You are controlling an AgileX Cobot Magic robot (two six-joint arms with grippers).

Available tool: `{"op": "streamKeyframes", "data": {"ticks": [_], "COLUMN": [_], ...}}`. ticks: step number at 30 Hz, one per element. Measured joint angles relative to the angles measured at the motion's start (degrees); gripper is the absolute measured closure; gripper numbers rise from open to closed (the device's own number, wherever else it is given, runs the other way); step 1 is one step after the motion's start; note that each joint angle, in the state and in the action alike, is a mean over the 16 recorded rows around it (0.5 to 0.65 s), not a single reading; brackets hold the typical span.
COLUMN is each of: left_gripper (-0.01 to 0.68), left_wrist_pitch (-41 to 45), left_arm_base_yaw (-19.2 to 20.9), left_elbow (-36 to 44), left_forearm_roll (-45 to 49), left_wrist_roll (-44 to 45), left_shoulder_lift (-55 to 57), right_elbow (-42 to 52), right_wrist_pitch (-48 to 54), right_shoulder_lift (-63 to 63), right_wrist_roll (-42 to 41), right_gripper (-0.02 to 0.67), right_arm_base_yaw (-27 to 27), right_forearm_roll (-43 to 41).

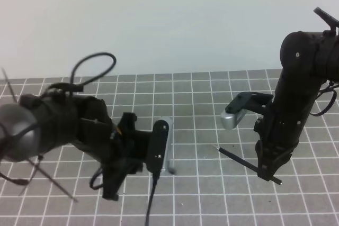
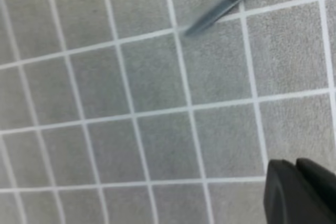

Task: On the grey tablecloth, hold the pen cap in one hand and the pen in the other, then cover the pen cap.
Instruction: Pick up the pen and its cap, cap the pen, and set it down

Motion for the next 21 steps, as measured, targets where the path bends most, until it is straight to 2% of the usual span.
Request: {"op": "streamKeyframes", "data": {"ticks": [8, 15, 18, 21], "left_gripper": [0.66, 0.595, 0.565, 0.533], "left_wrist_pitch": [-3.9, -9.2, -11.3, -12.2], "left_arm_base_yaw": [0.0, 0.0, 0.0, 0.0], "left_elbow": [0.0, -0.2, -0.7, -1.8], "left_forearm_roll": [1.8, -3.1, -6.5, -9.3], "left_wrist_roll": [4.0, 7.2, 3.1, -6.0], "left_shoulder_lift": [-1.6, 0.4, 1.3, 1.9], "right_elbow": [0.0, 0.0, 0.0, 0.0], "right_wrist_pitch": [1.8, 3.2, 3.5, 3.5], "right_shoulder_lift": [0.0, 0.0, 0.0, 0.0], "right_wrist_roll": [0.4, 1.3, 1.9, 2.4], "right_gripper": [0.652, 0.652, 0.652, 0.652], "right_arm_base_yaw": [-0.1, -1.0, -1.8, -2.8], "right_forearm_roll": [-1.6, -4.2, -5.1, -5.4]}}
